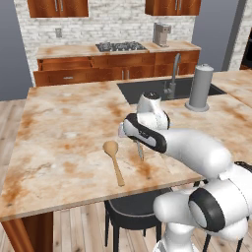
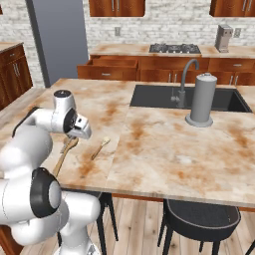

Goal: Pick up the metallic utensils from the counter and place them in the open drawer. Make sure not to pick up any wooden utensils.

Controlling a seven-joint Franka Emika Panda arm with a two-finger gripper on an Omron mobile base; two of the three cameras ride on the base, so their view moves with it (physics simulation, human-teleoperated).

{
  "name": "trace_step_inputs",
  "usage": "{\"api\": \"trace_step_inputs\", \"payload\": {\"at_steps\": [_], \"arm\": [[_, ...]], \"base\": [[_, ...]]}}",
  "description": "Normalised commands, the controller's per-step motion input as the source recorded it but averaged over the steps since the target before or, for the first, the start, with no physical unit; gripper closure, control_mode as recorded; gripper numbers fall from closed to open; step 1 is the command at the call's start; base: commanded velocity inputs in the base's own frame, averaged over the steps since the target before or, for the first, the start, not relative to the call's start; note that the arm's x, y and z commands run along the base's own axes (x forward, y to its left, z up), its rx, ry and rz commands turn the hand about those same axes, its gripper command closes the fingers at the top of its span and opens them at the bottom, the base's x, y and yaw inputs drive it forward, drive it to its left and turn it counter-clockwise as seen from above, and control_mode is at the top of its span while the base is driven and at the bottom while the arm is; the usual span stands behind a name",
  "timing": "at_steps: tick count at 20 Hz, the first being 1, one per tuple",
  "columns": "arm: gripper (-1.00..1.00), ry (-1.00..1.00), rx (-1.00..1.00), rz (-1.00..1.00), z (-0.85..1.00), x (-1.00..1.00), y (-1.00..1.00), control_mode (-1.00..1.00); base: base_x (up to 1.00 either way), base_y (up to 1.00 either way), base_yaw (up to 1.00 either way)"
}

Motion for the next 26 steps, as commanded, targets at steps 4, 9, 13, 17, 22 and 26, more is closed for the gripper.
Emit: {"api": "trace_step_inputs", "payload": {"at_steps": [4, 9, 13, 17, 22, 26], "arm": [[1.0, -0.02, 0.0, 0.18, 1.0, -0.45, 0.0, -1.0], [1.0, -0.12, 0.0, 0.13, 0.99, -0.58, -0.02, -1.0], [1.0, -0.23, 0.0, 0.01, 0.65, -0.58, -0.24, -1.0], [1.0, -0.14, 0.0, 0.0, 0.36, -0.38, -0.13, -1.0], [1.0, 0.0, 0.0, 0.0, 0.0, 0.0, 0.0, -1.0], [1.0, 0.0, 0.0, 0.0, 0.0, -0.01, 0.0, -1.0]], "base": [[0.0, 0.0, 0.0], [0.0, 0.0, 0.0], [0.0, 0.0, 0.0], [0.0, 0.0, 0.0], [0.0, 0.0, 0.0], [0.0, 0.0, 0.0]]}}
